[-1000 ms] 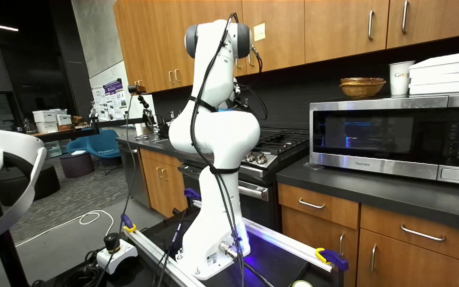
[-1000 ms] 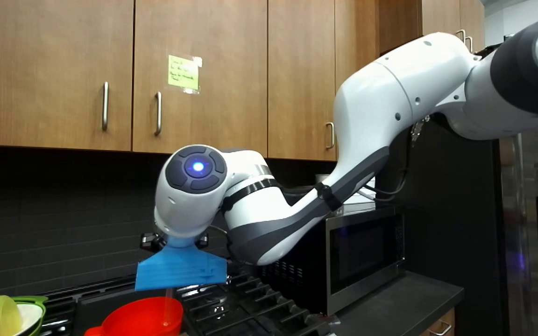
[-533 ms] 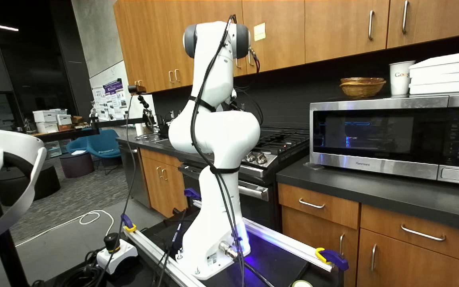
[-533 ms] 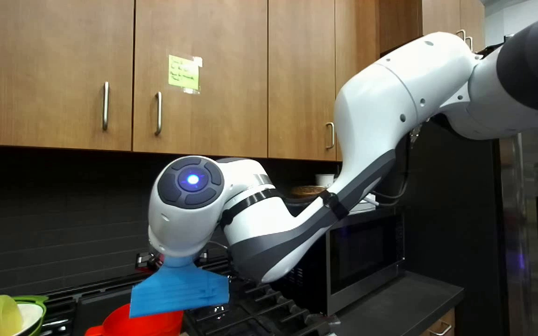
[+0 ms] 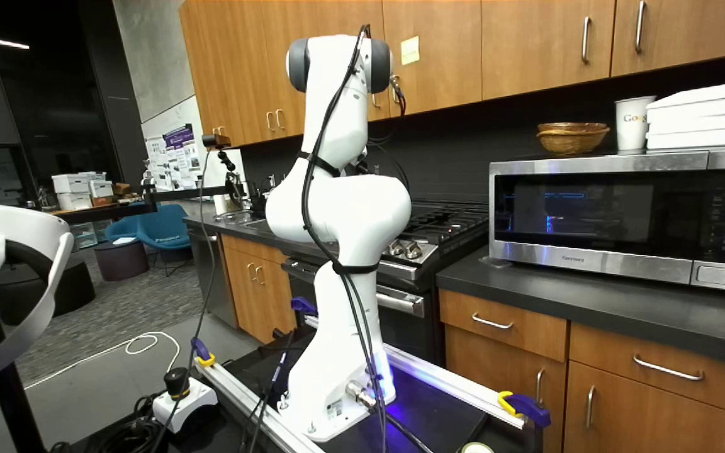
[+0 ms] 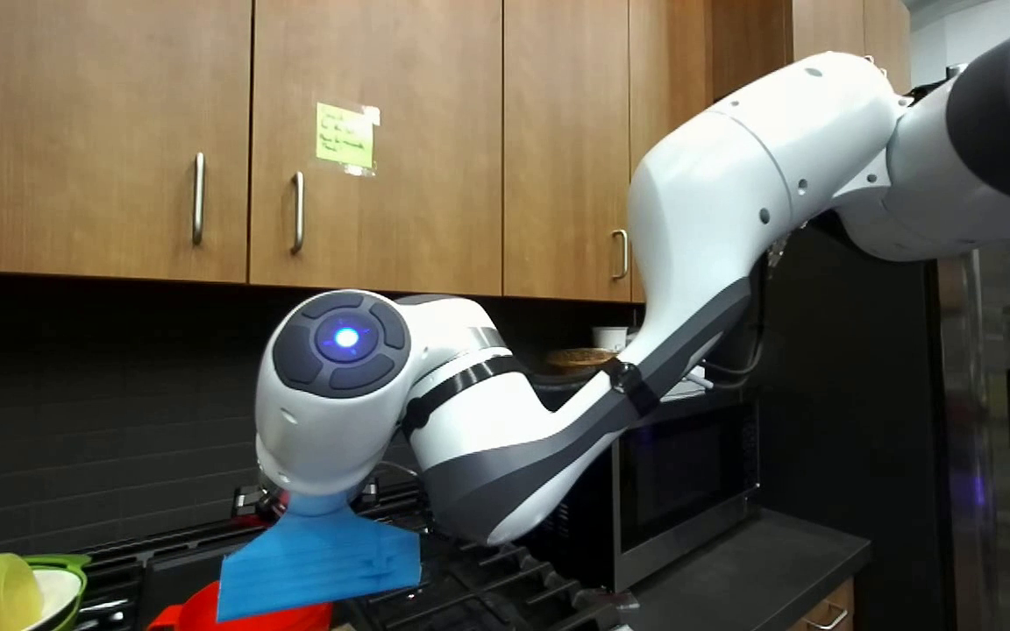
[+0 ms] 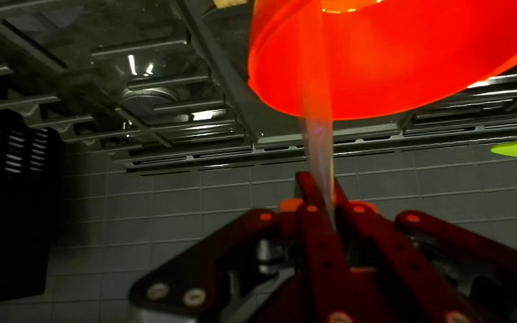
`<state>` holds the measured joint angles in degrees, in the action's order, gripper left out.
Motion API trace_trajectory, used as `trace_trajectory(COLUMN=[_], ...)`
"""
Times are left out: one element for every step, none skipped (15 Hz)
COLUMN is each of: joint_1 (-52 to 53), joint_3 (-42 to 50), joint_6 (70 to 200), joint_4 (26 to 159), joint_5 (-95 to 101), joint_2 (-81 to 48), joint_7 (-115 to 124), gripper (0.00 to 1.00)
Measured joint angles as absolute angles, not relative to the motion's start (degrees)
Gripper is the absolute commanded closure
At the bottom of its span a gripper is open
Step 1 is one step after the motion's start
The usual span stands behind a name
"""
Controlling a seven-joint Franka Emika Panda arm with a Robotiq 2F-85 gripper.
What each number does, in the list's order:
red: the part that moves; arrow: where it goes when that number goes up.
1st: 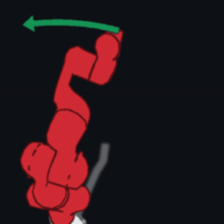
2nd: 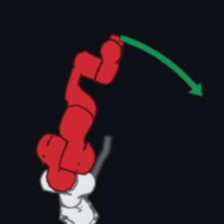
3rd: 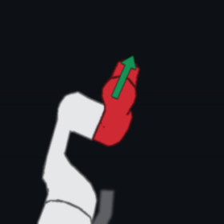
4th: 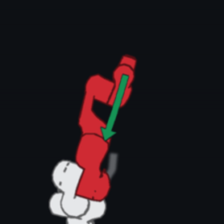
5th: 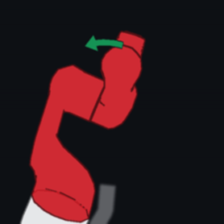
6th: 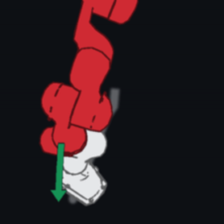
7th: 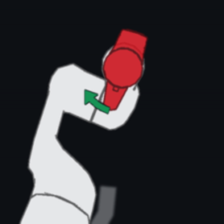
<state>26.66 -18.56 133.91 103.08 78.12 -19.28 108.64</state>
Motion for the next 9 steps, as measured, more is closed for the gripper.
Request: trace_trajectory(joint_1=[26.9,27.2,27.4,27.6,27.8,28.0,28.2,28.5,28.7], joint_3=[-18.6,-18.7,-18.7,-18.7,-18.8,-18.8,-18.9,-19.0,-19.0], joint_6=[133.7,133.5,133.4,133.2,133.0,132.9,132.7,132.6,132.5], joint_4=[103.1,103.1,103.1,103.1,103.0,102.9,102.7,102.3,101.8], joint_5=[78.1,78.1,78.1,78.1,78.1,78.1,78.1,78.1,78.1], joint_2=[-19.3,-19.3,-19.3,-19.3,-19.3,-19.3,-19.3,-19.3,-19.3], joint_7=[108.6,108.6,108.6,108.6,108.6,108.6,108.6,108.6,108.6], gripper=[0.99,0.99,0.99,0.99,0.99,0.99,0.99,0.99,0.99])
